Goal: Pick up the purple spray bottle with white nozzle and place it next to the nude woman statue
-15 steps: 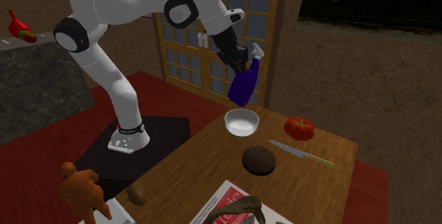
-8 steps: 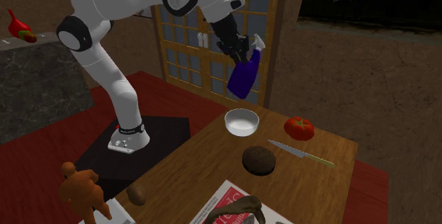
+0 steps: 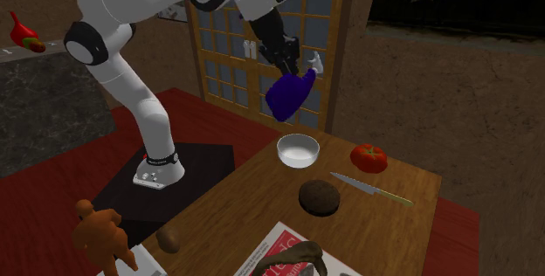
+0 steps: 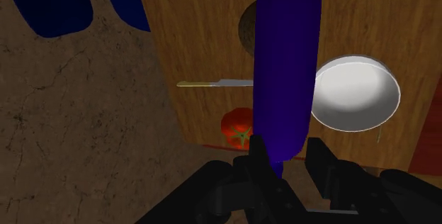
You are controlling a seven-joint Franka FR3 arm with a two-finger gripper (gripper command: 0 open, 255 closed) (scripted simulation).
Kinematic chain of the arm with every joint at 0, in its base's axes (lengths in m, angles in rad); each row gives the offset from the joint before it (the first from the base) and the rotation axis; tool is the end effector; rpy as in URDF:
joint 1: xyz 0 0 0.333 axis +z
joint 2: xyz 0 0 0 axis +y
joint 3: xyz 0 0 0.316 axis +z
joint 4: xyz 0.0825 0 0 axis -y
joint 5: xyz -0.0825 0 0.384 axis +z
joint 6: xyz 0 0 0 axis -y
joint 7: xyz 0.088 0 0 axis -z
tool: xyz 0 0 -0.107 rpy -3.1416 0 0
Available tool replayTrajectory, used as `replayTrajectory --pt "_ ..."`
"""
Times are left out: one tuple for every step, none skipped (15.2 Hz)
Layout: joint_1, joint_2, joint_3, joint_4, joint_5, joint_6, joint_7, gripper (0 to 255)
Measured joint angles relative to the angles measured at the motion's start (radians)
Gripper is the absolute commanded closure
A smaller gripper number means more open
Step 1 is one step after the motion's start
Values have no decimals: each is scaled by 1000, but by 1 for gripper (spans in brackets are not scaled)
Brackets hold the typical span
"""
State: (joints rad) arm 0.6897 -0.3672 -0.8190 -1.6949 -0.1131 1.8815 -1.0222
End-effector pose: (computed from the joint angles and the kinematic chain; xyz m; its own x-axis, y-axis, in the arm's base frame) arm 0.4816 -0.1596 0.7175 0.5577 0.7527 0.3499 0.7046 -0.6521 0.2799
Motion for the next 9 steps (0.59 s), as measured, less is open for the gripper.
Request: replayTrajectory --pt "-14 -28 5 -7 -15 -15 -8 255" --pt "-23 -43 -4 -18 -21 -14 -24 255" --pt "-31 -58 -11 -20 -28 -23 -39 255" --pt "-46 -84 -6 -32 -41 -33 -47 255" --pt "-57 -103 -11 -33 -50 -46 -62 255" --pt "-70 -125 -11 -43 -61 -53 -74 255" --pt "-80 -142 -19 -51 -69 -58 -91 255" --pt "-88 -154 -27 -42 -74 -75 -108 255" --pt "-95 -166 -34 -42 -79 -82 -122 255"
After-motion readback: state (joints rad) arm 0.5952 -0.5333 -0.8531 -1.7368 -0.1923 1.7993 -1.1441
